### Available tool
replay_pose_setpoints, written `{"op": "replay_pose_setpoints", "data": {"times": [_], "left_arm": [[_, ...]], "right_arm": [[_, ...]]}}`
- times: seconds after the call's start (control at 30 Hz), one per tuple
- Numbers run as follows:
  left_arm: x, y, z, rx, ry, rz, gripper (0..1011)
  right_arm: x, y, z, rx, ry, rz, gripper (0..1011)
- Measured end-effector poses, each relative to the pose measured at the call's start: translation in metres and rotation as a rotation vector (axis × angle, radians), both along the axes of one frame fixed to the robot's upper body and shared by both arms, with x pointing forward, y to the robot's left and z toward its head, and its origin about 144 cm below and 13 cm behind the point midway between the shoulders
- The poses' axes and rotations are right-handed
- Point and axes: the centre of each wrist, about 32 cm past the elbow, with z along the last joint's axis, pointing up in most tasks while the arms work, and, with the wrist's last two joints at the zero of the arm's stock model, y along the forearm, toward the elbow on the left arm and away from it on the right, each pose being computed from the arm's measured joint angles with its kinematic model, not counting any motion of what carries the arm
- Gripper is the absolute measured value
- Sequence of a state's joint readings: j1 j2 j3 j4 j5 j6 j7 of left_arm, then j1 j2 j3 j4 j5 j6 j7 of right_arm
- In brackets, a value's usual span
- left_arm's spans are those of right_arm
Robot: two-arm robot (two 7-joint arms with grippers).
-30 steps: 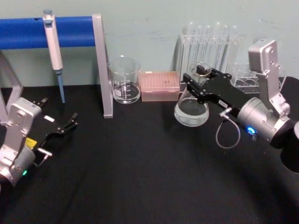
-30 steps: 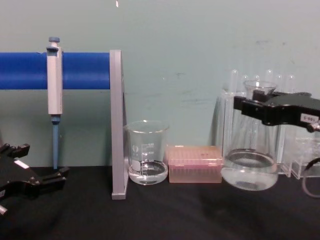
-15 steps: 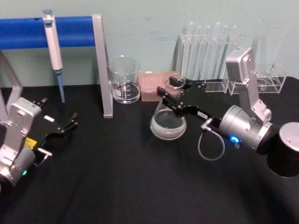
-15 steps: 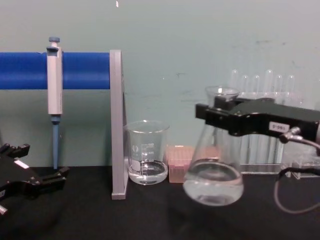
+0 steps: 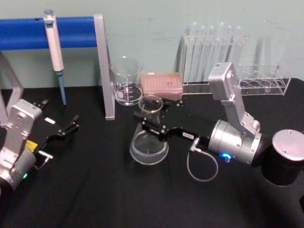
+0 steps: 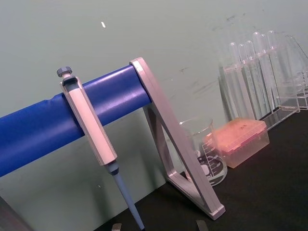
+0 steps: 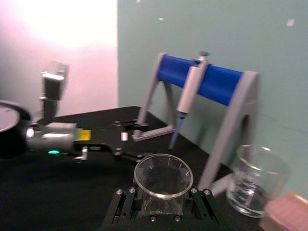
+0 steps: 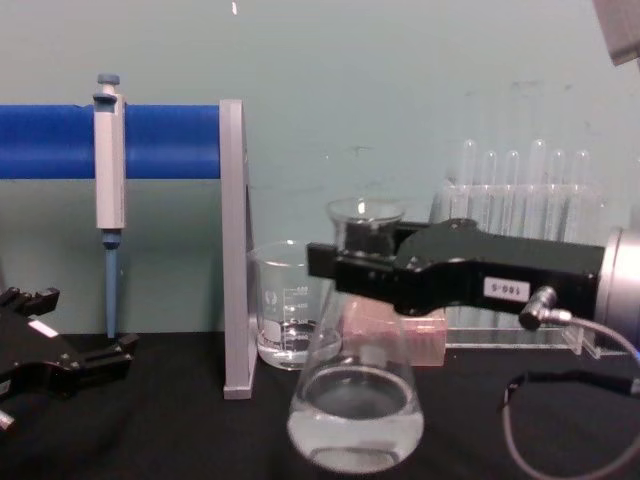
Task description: Grasp the erlenmeyer flask with one hand, shake it three times, then place it back.
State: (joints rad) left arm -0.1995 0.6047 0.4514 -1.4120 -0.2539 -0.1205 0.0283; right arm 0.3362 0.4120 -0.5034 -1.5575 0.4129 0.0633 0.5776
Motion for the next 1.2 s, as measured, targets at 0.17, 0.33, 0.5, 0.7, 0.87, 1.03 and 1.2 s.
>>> {"op": "replay_pose_setpoints", "data": {"times": [0.17,0.33,0.5,0.7,0.87,1.03,1.2], "left_arm": [[0.0,0.0,0.0,0.0,0.0,0.0,1001],[0.0,0.0,0.0,0.0,0.0,0.0,1001],[0.0,0.0,0.0,0.0,0.0,0.0,1001],[0.0,0.0,0.0,0.0,0.0,0.0,1001],[0.0,0.0,0.0,0.0,0.0,0.0,1001],[0.0,0.0,0.0,0.0,0.0,0.0,1001],[0.0,0.0,0.0,0.0,0.0,0.0,1001]], "right_arm": [[-0.003,0.005,-0.001,-0.01,0.003,0.068,449],[-0.006,0.009,-0.002,-0.016,0.005,0.114,449],[-0.008,0.011,-0.003,-0.022,0.007,0.163,449],[-0.009,0.013,-0.003,-0.026,0.004,0.207,449],[-0.01,0.013,-0.003,-0.03,-0.002,0.241,449],[-0.009,0.014,-0.002,-0.034,-0.009,0.265,449],[-0.01,0.013,-0.003,-0.039,-0.01,0.276,449]]}}
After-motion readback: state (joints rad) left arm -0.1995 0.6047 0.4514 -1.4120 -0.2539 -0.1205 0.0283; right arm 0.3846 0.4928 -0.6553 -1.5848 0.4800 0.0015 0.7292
